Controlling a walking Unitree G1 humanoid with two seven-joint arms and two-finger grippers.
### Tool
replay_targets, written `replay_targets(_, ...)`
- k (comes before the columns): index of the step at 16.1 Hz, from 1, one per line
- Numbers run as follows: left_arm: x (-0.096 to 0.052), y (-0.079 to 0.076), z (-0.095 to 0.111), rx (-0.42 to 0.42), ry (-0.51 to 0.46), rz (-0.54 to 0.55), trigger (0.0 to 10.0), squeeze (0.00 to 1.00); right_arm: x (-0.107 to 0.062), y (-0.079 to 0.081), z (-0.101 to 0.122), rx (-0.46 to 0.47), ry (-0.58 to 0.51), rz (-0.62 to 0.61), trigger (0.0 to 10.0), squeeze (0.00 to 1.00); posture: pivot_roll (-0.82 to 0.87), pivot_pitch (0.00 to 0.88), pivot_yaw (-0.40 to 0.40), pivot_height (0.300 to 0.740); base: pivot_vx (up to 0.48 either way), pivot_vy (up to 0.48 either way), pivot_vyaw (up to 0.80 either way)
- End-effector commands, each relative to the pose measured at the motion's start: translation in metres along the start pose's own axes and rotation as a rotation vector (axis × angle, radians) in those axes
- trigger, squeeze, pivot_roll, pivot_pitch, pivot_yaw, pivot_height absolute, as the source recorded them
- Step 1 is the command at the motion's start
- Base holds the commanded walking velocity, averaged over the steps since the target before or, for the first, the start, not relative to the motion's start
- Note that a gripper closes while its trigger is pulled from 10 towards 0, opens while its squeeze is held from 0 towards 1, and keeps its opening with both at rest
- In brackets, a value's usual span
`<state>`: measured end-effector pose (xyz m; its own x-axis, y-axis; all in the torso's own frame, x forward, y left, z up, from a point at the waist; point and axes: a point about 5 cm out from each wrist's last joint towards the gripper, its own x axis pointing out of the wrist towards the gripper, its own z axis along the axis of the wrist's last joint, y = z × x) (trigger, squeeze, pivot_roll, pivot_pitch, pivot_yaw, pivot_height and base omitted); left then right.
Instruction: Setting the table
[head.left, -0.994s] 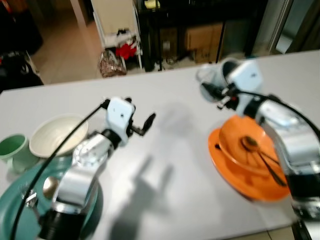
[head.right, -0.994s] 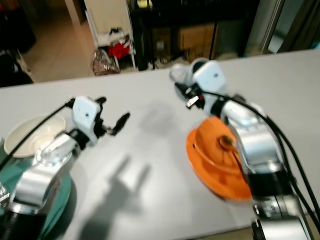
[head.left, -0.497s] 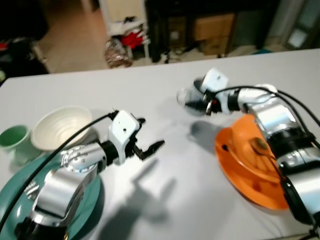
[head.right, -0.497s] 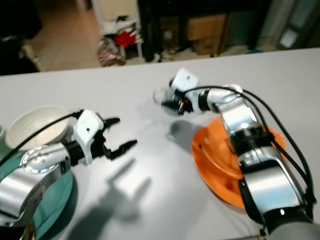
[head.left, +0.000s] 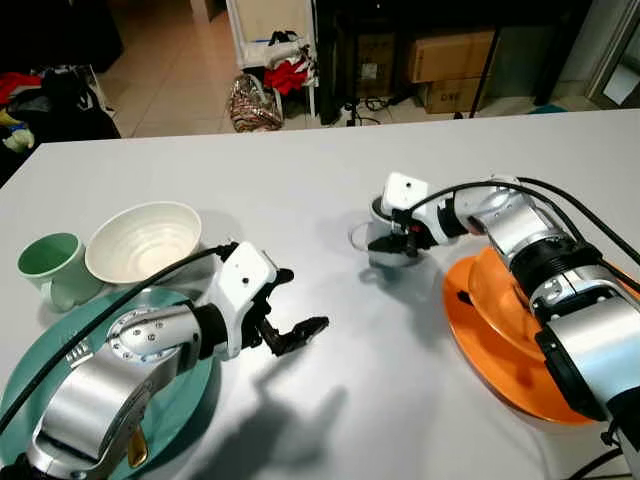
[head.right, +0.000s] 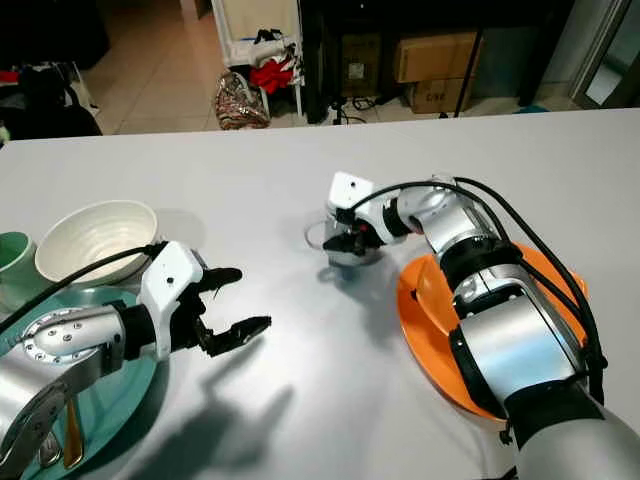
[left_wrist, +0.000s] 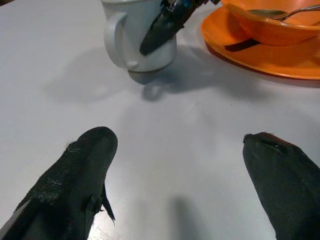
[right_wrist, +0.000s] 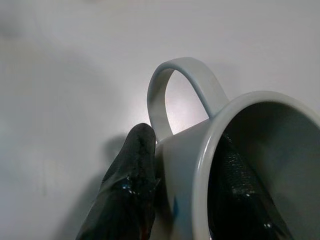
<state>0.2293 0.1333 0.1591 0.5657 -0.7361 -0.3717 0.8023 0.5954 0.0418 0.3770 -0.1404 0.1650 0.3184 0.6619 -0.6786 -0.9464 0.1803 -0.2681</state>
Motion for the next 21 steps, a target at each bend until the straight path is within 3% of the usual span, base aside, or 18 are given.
replay_targets(1, -0.004, 0.002, 0.002, 0.004, 0.005, 0.023, 10.0, 0.0, -0.004, -0.002, 0.004, -0.056, 0.024, 0.015, 10.0, 0.0, 0.07, 0.0, 0.069, 0.74, 0.0, 0.0, 0.0)
replay_targets(4, -0.003, 0.001, 0.003, 0.005, 0.013, 0.019, 10.0, 0.0, -0.004, 0.0, -0.002, -0.053, 0.031, 0.029, 10.0, 0.0, 0.06, 0.0, 0.082, 0.74, 0.0, 0.0, 0.0)
replay_targets(5, -0.002, 0.002, 0.003, 0.01, 0.016, 0.013, 10.0, 0.0, -0.005, 0.0, -0.005, -0.046, 0.034, 0.03, 10.0, 1.0, 0.05, 0.0, 0.089, 0.74, 0.0, 0.0, 0.0)
replay_targets(11, 0.003, 0.005, 0.007, 0.025, 0.012, 0.006, 10.0, 0.0, -0.014, -0.003, -0.006, -0.048, 0.025, 0.043, 10.0, 1.0, 0.03, 0.0, 0.107, 0.74, 0.0, 0.0, 0.0)
replay_targets(13, 0.004, 0.008, 0.011, 0.028, -0.006, 0.008, 10.0, 0.0, -0.027, -0.01, 0.005, -0.065, -0.009, 0.065, 10.0, 1.0, 0.03, 0.0, 0.108, 0.74, 0.0, 0.0, 0.0)
replay_targets(16, 0.005, 0.01, 0.017, 0.012, -0.056, 0.015, 10.0, 0.0, -0.062, -0.024, 0.027, -0.1, -0.089, 0.09, 10.0, 1.0, 0.02, 0.0, 0.109, 0.74, 0.0, 0.0, 0.0)
replay_targets(19, 0.006, 0.015, 0.027, -0.003, -0.116, 0.045, 10.0, 0.0, -0.094, -0.035, 0.052, -0.115, -0.242, 0.022, 10.0, 1.0, 0.01, 0.0, 0.108, 0.74, 0.0, 0.0, 0.0)
replay_targets(21, 0.006, 0.026, 0.037, -0.006, -0.196, 0.154, 10.0, 0.0, -0.135, -0.043, 0.07, -0.096, -0.439, -0.213, 10.0, 1.0, 0.0, 0.0, 0.097, 0.74, 0.0, 0.0, 0.0)
